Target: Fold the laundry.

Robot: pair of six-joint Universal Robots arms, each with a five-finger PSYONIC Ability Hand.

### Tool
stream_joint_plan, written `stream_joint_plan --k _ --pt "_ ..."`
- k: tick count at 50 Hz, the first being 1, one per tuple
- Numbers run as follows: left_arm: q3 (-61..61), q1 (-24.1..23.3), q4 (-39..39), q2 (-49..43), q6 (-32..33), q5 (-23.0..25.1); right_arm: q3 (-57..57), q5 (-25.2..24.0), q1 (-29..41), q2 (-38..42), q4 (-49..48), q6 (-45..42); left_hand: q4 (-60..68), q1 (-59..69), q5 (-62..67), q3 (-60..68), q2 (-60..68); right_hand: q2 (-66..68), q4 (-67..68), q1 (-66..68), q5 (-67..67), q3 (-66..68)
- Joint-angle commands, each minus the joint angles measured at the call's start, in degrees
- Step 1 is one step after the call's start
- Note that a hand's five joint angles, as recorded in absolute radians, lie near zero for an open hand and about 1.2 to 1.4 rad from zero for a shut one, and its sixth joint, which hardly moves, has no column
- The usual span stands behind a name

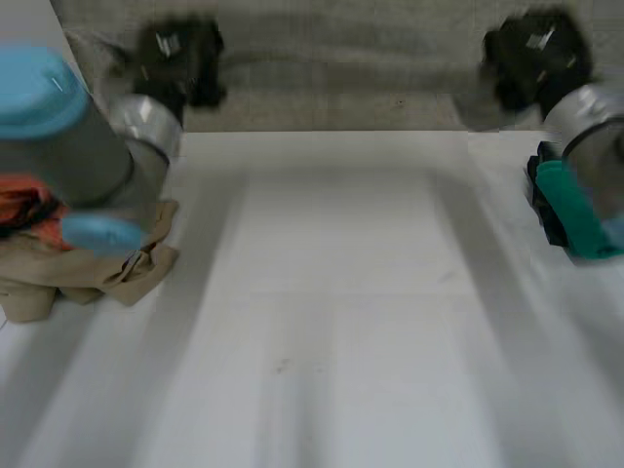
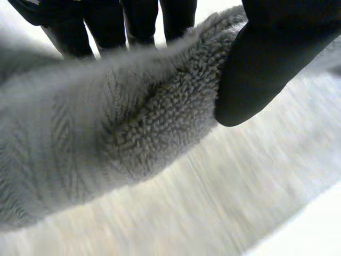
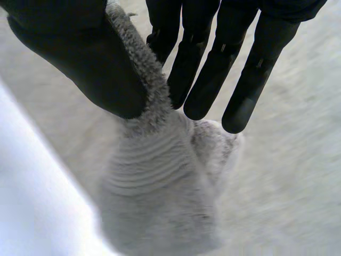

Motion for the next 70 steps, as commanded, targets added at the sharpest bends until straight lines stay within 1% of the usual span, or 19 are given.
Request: stream_joint_plan --k 1,6,9,10,13,14,17,21,27,31,38,44,50,53,54,58,62,64,70 --pt "-15.89 0.29 5.01 -7.77 1.13 0.06 14.44 -4.31 1.32 6.29 -1.35 -0.90 -4.85 -3.00 -1.19 -4.50 -5.05 12.77 11.35 16.29 12.59 11.72" --pt "-19.50 0.91 4.76 -10.77 4.81 -0.03 18.40 -3.08 0.35 12.18 -0.65 -5.99 -25.89 -24.04 -22.23 -25.54 -26.08 8.90 7.48 12.41 8.72 7.84" --pt "-21.26 1.26 2.39 -9.36 8.15 -0.03 19.63 -1.33 -0.53 12.98 1.45 -9.34 -34.14 -32.29 -30.48 -33.80 -34.34 -2.52 -3.94 1.00 -2.70 -3.57" --pt "-21.96 1.70 0.90 -7.79 9.21 -0.03 20.16 -0.54 -0.79 12.46 2.94 -10.04 -38.16 -36.31 -34.50 -37.81 -38.36 -11.38 -12.80 -7.87 -11.57 -12.44" --pt "-23.28 2.23 -0.96 -5.06 10.27 0.32 20.69 0.35 -1.05 10.79 4.71 -10.05 -44.40 -42.56 -40.74 -44.06 -44.60 -23.88 -25.30 -20.36 -24.06 -24.93" --pt "-24.15 2.66 -1.83 -3.31 10.44 0.49 21.13 0.78 -1.14 9.04 5.93 -9.70 -47.75 -45.90 -44.09 -47.41 -47.95 -32.25 -33.67 -28.73 -32.43 -33.30" --pt "-25.91 3.45 -2.98 -0.06 10.45 1.20 22.27 0.61 -1.41 5.09 8.13 -8.56 -49.80 -47.95 -46.14 -49.45 -50.00 -38.87 -40.29 -35.36 -39.05 -39.93" --pt "-28.46 5.21 -3.69 3.29 10.36 2.86 23.85 0.17 -2.02 1.83 9.81 -6.80 -50.99 -49.14 -47.33 -50.64 -51.18 -40.57 -41.99 -37.06 -40.76 -41.63" --pt "-31.63 8.81 -3.86 5.58 10.27 6.20 24.91 -1.32 -3.51 -0.11 10.51 -5.91 -45.61 -43.76 -41.95 -45.26 -45.81 -38.90 -40.32 -35.38 -39.08 -39.95" --pt "-33.21 11.62 -5.35 6.11 10.18 8.49 24.91 -2.55 -4.92 0.06 10.60 -6.53 -33.02 -31.17 -29.36 -32.67 -33.22 -33.85 -35.27 -30.34 -34.03 -34.90" --pt "-34.27 12.68 -8.69 5.76 10.10 11.31 23.86 -5.98 -6.59 2.52 10.69 -7.50 -24.08 -22.23 -20.42 -23.73 -24.27 -27.29 -28.71 -23.78 -27.47 -28.35" --pt "-34.36 12.42 -11.59 5.49 9.75 12.54 21.66 -6.33 -6.59 6.12 11.57 -4.08 -12.99 -11.14 -9.33 -12.64 -13.18 -19.39 -20.80 -15.87 -19.57 -20.44" --pt "-34.45 11.63 -12.12 5.41 9.22 12.89 20.25 -6.24 -6.33 8.41 12.01 -0.65 -12.96 -11.11 -9.30 -12.62 -13.16 -19.21 -20.63 -15.70 -19.39 -20.26" --pt "-34.18 10.84 -12.03 4.44 9.48 12.80 19.29 -5.89 -5.98 9.55 11.75 -0.38 -18.66 -16.81 -15.00 -18.31 -18.86 -19.38 -20.80 -15.86 -19.56 -20.43" --pt "-33.92 10.49 -11.95 3.83 9.57 12.54 18.67 -5.72 -5.80 9.99 11.83 -0.03 -24.85 -23.00 -21.19 -24.50 -25.05 -19.38 -20.80 -15.86 -19.56 -20.43" --pt "-32.34 9.70 -11.68 1.90 9.74 11.40 17.61 -5.10 -5.19 10.70 12.01 0.06 -29.45 -27.60 -25.79 -29.10 -29.64 -17.71 -19.13 -14.19 -17.89 -18.76" --pt "-29.88 9.00 -12.03 -0.13 9.74 9.11 17.26 -4.75 -4.92 11.13 11.31 0.24 -32.14 -30.29 -28.48 -31.79 -32.34 -2.27 -3.69 1.25 -2.45 -3.32" --pt "-28.48 8.47 -12.03 -1.18 9.74 7.63 17.09 -4.75 -4.66 11.40 10.61 -0.02 -32.31 -30.46 -28.65 -31.96 -32.51 12.67 11.25 16.19 12.49 11.62" --pt "-25.22 6.80 -12.12 -3.29 9.74 5.42 17.00 -4.84 -4.48 11.22 9.46 0.32 -32.48 -30.63 -28.82 -32.13 -32.68 12.77 11.35 16.29 12.59 11.72"
